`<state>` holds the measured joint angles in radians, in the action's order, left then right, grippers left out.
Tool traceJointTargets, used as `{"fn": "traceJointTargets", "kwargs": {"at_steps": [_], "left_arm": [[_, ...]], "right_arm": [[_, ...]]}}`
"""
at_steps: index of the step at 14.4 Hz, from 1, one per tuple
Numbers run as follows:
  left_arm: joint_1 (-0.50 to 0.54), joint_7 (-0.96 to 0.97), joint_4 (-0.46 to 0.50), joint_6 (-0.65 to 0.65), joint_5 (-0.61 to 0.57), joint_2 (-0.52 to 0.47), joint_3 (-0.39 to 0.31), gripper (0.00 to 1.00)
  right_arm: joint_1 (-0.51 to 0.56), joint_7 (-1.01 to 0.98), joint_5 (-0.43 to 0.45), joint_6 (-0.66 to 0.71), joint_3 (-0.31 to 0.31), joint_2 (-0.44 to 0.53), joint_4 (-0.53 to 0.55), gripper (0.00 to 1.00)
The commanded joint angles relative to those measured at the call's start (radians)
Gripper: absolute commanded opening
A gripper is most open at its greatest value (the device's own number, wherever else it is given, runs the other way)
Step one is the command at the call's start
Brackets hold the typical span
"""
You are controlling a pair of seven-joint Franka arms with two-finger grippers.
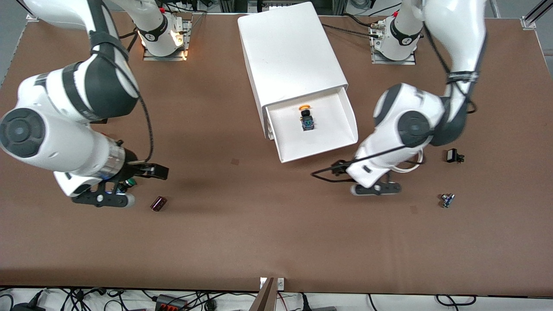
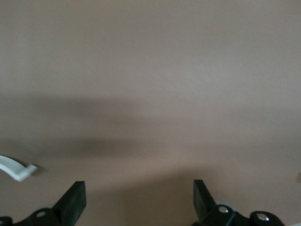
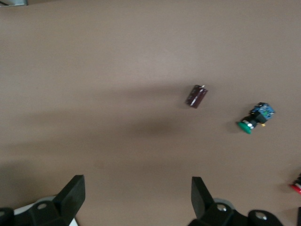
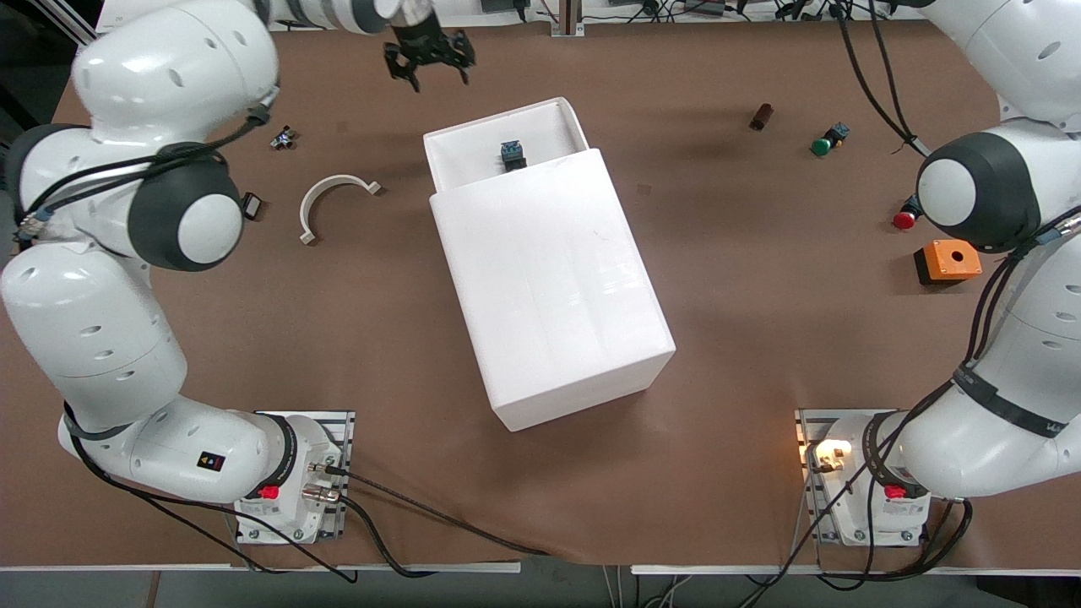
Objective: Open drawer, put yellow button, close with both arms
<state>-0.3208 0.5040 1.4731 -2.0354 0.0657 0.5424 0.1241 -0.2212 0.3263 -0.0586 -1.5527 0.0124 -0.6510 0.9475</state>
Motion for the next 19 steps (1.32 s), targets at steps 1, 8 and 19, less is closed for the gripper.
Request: {"fn": "traceJointTargets", "kwargs": {"at_steps": [1,8,19], "left_arm": [[-0.041,0.089,0.004,-0.032,-0.036,0.013,-0.008,1.00],[-0.061,0.277,0.029,0.151,-0.026,-0.027,0.049,1.00],[-0.055,0.278,0.139,0.268,0.086,-0.088,0.135,1.00]], "right_arm": [[0.052,-0.024,-0.007,0.022,0.015,0.034,0.020,1.00],[0.186,-0.192,0.031,-0.058,0.015,0.221,0.261,1.00],[0.267,-0.448,0.052,-0.050,-0.028,0.427,0.410,1.00]]}}
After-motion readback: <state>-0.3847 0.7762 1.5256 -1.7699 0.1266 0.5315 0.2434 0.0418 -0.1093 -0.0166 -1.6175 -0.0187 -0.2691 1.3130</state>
